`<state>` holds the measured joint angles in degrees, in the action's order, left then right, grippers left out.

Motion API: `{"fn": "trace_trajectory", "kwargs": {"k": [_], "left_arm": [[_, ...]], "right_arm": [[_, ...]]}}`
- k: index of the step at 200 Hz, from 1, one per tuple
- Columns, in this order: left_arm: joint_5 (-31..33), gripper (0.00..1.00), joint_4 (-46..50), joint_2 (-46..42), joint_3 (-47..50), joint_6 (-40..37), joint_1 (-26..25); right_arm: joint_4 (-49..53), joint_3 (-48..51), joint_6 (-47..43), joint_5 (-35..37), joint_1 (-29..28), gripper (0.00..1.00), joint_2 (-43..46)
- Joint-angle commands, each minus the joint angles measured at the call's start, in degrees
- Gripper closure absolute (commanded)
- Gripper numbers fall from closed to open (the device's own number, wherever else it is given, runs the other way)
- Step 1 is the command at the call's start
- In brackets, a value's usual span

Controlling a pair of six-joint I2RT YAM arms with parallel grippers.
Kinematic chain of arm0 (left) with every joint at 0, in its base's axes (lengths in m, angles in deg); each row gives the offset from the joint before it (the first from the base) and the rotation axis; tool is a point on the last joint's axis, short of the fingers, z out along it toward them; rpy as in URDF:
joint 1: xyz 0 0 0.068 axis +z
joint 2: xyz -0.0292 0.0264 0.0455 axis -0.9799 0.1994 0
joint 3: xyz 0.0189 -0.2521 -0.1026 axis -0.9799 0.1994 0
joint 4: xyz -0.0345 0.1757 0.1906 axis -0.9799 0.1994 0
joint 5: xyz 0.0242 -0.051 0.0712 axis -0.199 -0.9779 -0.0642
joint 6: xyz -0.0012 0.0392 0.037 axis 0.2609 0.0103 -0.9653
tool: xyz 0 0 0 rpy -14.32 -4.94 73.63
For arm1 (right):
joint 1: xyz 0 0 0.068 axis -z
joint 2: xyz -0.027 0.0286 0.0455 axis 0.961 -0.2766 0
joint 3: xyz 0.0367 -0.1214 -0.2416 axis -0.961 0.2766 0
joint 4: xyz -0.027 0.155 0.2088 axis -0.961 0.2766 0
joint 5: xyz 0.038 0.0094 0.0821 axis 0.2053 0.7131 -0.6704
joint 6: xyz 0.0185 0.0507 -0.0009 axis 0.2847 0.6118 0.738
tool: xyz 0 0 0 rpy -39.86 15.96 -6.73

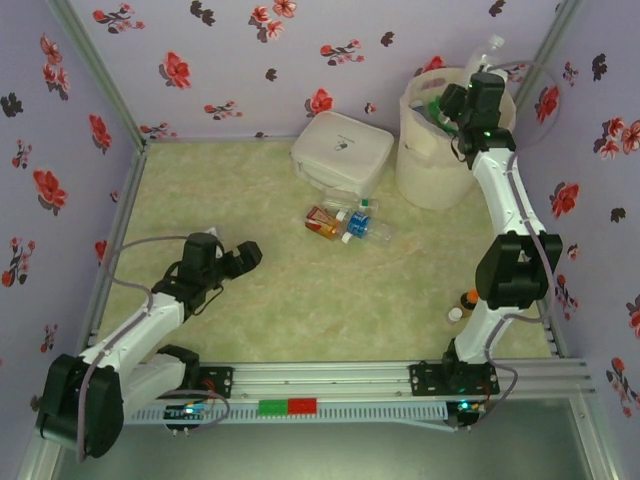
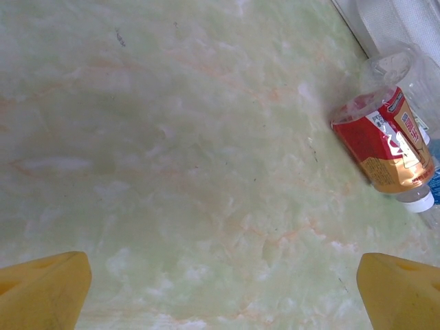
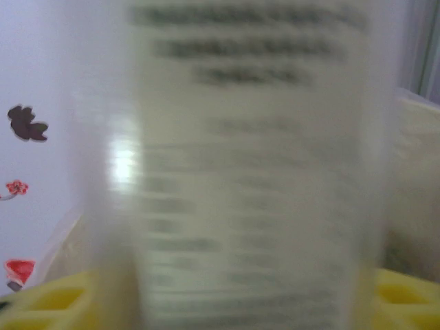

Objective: Put the plastic bottles in the bin

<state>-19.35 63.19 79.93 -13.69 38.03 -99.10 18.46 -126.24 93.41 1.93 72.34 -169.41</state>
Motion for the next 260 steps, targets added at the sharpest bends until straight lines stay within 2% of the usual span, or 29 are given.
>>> {"fn": "trace_trajectory", "kwargs": {"k": [1,6,9,59,111,152,173,205,260], "left_arm": [[-1.37,0.0,0.6,0.85,-2.91,-1.21,0.38],[-1.97,0.0,0.32,1.09,-3.19,-0.96,0.39],[-2.27,0.0,0.02,1.32,-3.42,-0.7,0.39],[-3.42,0.0,-8.71,8.13,-7.75,7.95,-3.25],[4.44,0.0,-13.94,20.55,-17.68,16.5,-11.31],[10.82,0.0,-15.28,30.24,-24.43,23.25,-17.39],[14.43,0.0,-12.33,35.07,-28.89,26.58,-19.75],[17.31,0.0,-2.86,42.23,-37.94,30.68,-21.19],[23.59,0.02,-0.06,48.52,-42.09,38.17,-21.81]], "right_arm": [[0.28,-1.27,-0.68,1.44,-0.22,0.1,1.55],[0.65,-1.58,-1.06,1.92,-0.2,0.02,1.97],[0.71,-1.69,-1.24,2.18,-0.23,0.01,2.28],[-0.36,3.49,-6.03,3.12,-1.65,0.0,11.74],[-0.23,19.35,-10.82,4.15,-10.42,0.0,26.9],[0.34,34.3,-7.48,3.32,-17.87,0.01,36.21],[-0.36,41.17,-5.49,3.39,-21.7,0.0,39.18],[-0.6,48.5,-1.73,2.89,-26.8,0.0,41.9],[-2.12,57.79,3.73,2.17,-33.03,0.0,45.63]]}}
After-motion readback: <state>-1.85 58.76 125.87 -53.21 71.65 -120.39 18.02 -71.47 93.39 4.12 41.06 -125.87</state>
